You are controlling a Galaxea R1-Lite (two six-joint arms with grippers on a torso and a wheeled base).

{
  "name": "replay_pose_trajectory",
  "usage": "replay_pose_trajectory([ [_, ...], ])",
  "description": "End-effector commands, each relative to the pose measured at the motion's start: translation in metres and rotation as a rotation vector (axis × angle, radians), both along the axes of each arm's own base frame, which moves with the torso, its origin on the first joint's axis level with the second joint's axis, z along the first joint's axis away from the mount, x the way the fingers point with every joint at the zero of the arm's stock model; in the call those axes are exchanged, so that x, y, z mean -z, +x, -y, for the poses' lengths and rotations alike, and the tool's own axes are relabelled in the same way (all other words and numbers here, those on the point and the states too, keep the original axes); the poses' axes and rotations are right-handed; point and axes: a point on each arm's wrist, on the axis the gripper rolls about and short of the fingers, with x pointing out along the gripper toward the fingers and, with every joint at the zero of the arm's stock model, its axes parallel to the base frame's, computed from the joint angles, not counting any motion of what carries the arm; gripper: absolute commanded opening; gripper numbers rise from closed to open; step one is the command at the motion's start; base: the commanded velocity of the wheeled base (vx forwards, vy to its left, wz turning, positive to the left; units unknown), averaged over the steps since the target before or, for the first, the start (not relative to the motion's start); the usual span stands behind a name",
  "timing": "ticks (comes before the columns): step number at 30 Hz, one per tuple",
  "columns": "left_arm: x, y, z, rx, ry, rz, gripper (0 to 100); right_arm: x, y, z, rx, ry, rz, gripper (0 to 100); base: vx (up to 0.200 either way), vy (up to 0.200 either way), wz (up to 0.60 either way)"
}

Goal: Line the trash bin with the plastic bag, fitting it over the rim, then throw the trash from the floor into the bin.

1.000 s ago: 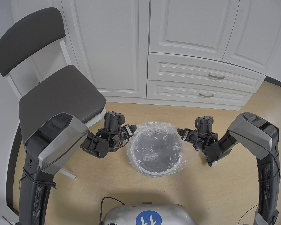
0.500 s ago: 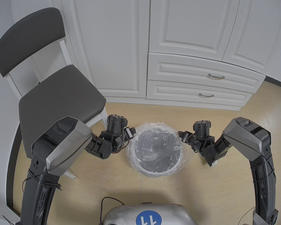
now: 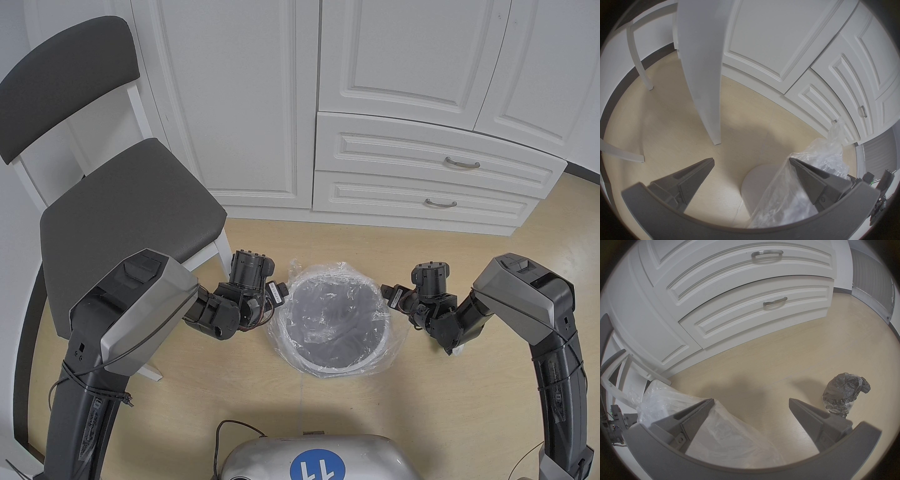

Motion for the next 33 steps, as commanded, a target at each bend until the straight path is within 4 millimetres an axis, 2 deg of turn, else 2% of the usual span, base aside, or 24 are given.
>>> replay_pose_trajectory([
  [1,0.0,0.0,0.0,0.0,-0.001,0.001,100,-0.002,-0.001,0.0,-0.001,-0.001,0.0,100,0.0,0.0,0.0],
  [7,-0.007,-0.003,0.001,0.004,-0.003,0.008,100,-0.012,-0.006,0.0,-0.007,-0.008,0.001,100,0.0,0.0,0.0],
  [10,-0.018,-0.007,0.001,-0.003,0.009,0.025,100,-0.022,-0.013,0.001,-0.015,-0.017,0.005,100,0.0,0.0,0.0],
  [14,-0.028,-0.01,-0.001,0.012,0.03,0.038,100,-0.021,-0.021,0.006,-0.043,-0.097,-0.005,100,0.0,0.0,0.0],
  [22,-0.056,-0.03,0.002,0.048,0.052,0.029,100,-0.055,-0.038,0.014,-0.082,-0.122,0.074,100,0.0,0.0,0.0],
  [24,-0.057,-0.03,0.002,0.05,0.054,0.027,100,-0.057,-0.039,0.014,-0.083,-0.121,0.077,100,0.0,0.0,0.0],
  [25,-0.061,-0.037,0.005,0.066,0.067,0.01,100,-0.063,-0.047,0.013,-0.096,-0.134,0.07,100,0.0,0.0,0.0],
  [29,-0.065,-0.045,0.005,0.091,0.1,-0.015,100,-0.068,-0.062,0.017,-0.136,-0.225,0.014,100,0.0,0.0,0.0],
  [33,-0.056,-0.051,0.003,0.13,0.155,-0.046,100,-0.07,-0.073,0.019,-0.163,-0.278,-0.037,100,0.0,0.0,0.0],
])
